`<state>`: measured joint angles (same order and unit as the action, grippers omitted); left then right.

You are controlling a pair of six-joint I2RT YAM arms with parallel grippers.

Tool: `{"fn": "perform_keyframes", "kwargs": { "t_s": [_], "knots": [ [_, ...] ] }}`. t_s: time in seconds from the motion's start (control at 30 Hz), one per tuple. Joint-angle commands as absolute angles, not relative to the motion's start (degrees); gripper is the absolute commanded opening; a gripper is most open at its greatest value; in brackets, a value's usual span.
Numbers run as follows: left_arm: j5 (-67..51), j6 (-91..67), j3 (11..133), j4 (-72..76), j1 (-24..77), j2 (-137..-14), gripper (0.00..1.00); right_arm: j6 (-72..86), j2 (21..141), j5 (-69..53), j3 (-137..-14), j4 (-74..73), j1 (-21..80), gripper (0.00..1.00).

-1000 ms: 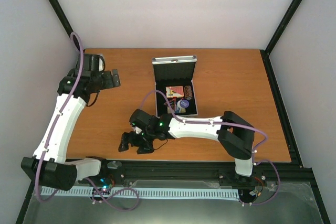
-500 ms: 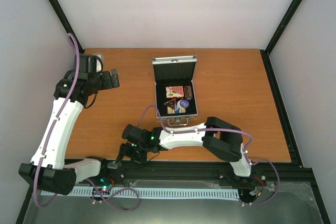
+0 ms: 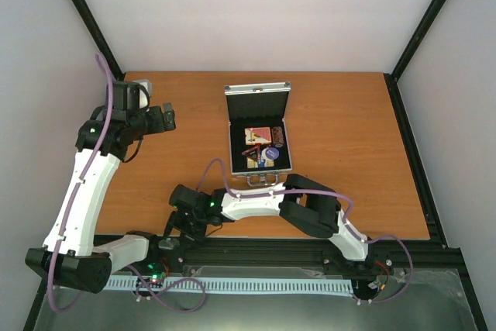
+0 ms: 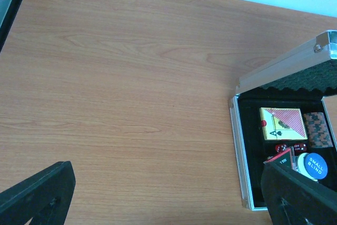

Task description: Pack up texas hold em set

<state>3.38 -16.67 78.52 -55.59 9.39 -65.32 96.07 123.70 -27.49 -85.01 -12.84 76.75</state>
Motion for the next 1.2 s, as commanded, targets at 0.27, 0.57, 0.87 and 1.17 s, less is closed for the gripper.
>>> {"fn": "perform_keyframes", "kwargs": {
  "t_s": [0.27, 0.57, 0.87, 1.17],
  "knots": [
    [1.73, -15.97, 81.04, -57.96, 9.56, -63.52, 1.00, 100.90, 127.95, -27.61, -90.56, -13.59, 77.93, 0.64],
    [1.06, -16.26, 81.10, -58.36, 9.50, -62.42, 1.00, 103.09, 129.34, -26.30, -91.98, -15.73, 78.70, 0.53],
    [0.69, -16.35, 80.59, -58.40, 9.54, -61.62, 1.00, 104.13, 128.24, -23.73, -93.61, -22.28, 79.69, 0.53],
    [0.97, -16.44, 80.84, -57.85, 9.55, -62.14, 1.00, 104.37, 128.90, -25.41, -94.99, -22.52, 80.22, 0.58]
  ]
}}
